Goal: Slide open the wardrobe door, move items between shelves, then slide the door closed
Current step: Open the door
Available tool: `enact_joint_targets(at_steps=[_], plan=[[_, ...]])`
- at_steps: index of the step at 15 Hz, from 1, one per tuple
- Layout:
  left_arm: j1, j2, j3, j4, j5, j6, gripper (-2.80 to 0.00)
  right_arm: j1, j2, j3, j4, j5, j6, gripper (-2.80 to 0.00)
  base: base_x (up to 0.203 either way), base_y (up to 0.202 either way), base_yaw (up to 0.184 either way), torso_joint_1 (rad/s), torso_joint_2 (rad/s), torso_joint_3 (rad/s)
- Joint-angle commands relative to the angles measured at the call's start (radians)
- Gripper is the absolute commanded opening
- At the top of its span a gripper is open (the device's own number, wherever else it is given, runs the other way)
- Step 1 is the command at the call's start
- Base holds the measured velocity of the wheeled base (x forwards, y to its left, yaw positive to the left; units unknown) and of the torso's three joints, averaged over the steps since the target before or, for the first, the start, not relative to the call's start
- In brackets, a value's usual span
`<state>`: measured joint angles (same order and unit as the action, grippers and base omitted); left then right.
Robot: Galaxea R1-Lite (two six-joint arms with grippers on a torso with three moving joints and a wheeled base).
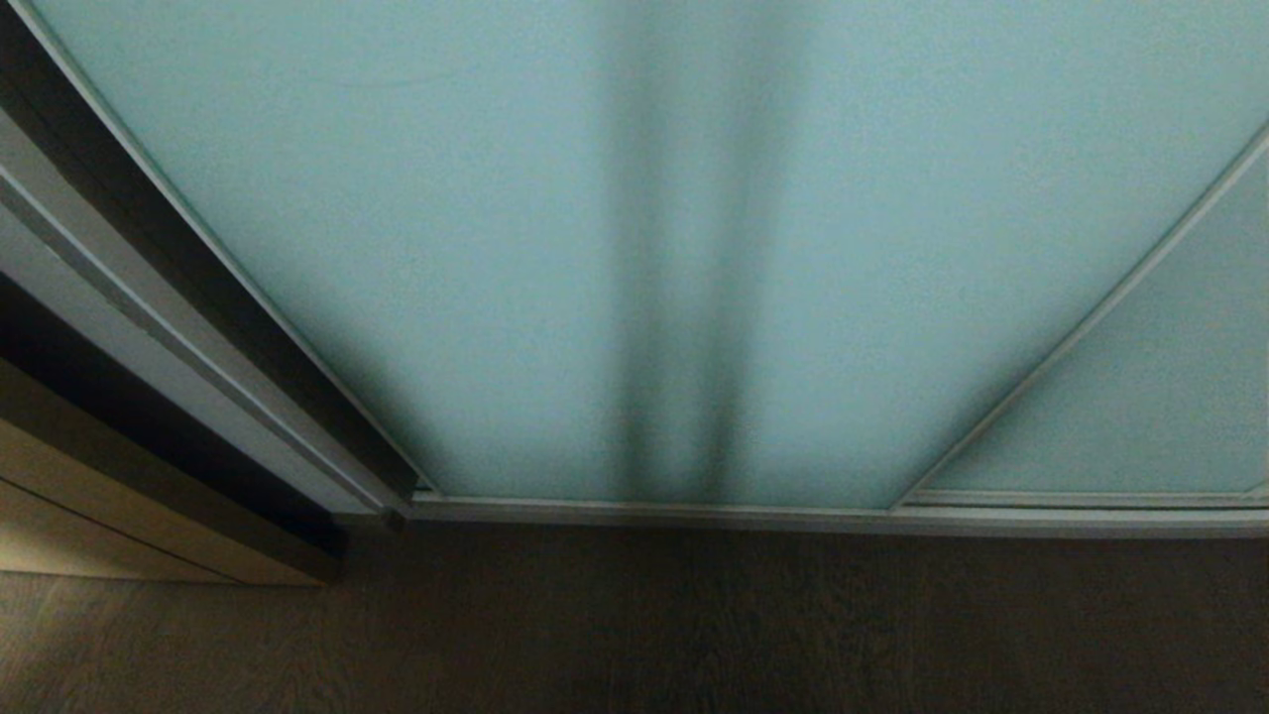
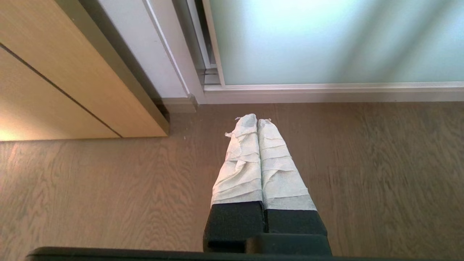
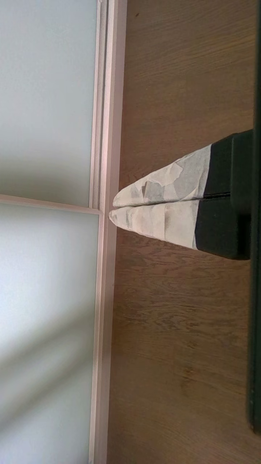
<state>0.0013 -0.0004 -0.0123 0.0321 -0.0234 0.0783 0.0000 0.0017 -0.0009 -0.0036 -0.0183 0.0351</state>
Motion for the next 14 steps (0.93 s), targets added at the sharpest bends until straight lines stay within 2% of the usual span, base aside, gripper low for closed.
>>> enact_joint_targets(at_steps=[1,4,7,14], plan=[[0.000,-0.003,0.000,0.000,0.000,0.000,-2.80,0.000,0.000,-0.001,-0.001,0.000,0.000,-2.80,0.000,0.000,0.000,0.000,0.00,0.000],[0.000,-0.003,0.000,0.000,0.000,0.000,-2.80,0.000,0.000,0.000,-0.001,0.000,0.000,-2.80,0.000,0.000,0.000,0.000,0.00,0.000],[0.000,-0.001,0.003,-0.004,-0.007,0.033,-2.80,0.000,0.000,0.001,-0.001,0.000,0.000,-2.80,0.000,0.000,0.000,0.000,0.00,0.000],[0.000,-0.001,0.002,0.001,0.000,0.020,-2.80,0.000,0.000,0.000,-0.001,0.000,0.000,-2.80,0.000,0.000,0.000,0.000,0.00,0.000]])
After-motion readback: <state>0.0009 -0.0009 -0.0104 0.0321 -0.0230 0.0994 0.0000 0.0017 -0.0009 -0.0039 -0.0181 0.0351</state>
